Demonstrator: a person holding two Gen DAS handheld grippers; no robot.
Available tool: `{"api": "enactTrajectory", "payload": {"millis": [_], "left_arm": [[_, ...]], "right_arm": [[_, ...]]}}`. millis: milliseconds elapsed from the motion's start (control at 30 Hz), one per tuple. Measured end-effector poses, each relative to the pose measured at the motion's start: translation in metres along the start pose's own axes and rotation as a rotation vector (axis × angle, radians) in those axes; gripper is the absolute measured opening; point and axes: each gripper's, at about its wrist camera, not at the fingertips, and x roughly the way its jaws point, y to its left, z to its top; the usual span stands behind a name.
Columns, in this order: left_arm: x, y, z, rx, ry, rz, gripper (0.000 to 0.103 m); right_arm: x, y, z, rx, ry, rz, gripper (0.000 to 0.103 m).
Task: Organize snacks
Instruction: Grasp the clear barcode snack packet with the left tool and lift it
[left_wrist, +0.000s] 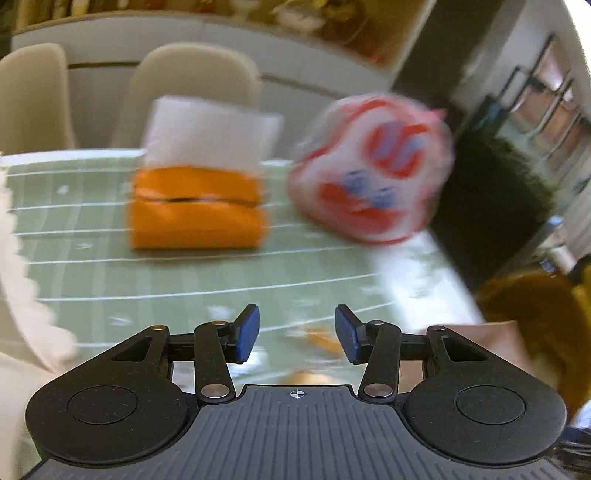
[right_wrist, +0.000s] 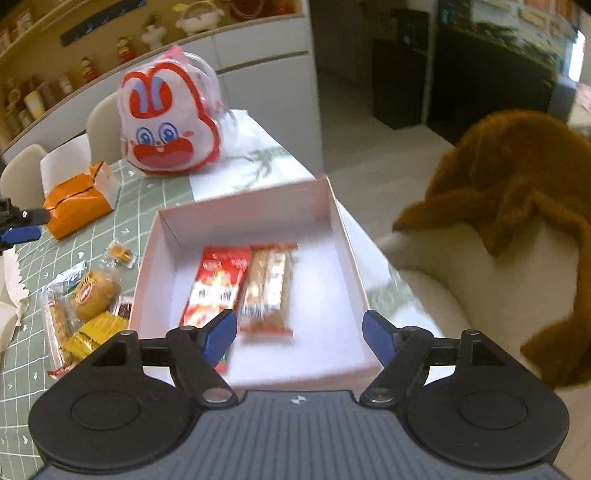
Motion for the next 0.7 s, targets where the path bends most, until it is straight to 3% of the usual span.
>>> {"api": "enactTrajectory", "payload": {"millis": [67, 167, 467, 700], "left_arm": [[0.025, 0.016, 0.000, 0.042, 0.076, 0.065, 0.050], [0.053, 0.028, -0.005, 0.116, 0.125, 0.109, 0.051], [0.039, 0.022, -0.046, 0.416, 0.237, 0.019, 0.051], [0.011, 0.034, -0.067, 0.403, 0.314, -0.085, 0.052]], "right_arm": [[-0.005, 0.002, -0.015, 0.023, 0.009, -0.006, 0.077], [-0.011, 0.012, -0.036, 0.031, 0.030, -0.025, 0.078], [-0.019, 0.064, -0.092, -0.002, 0.101, -0.011, 0.081], [-0.015, 0.100, -0.113, 0.042, 0.119, -0.024, 0.081]]}}
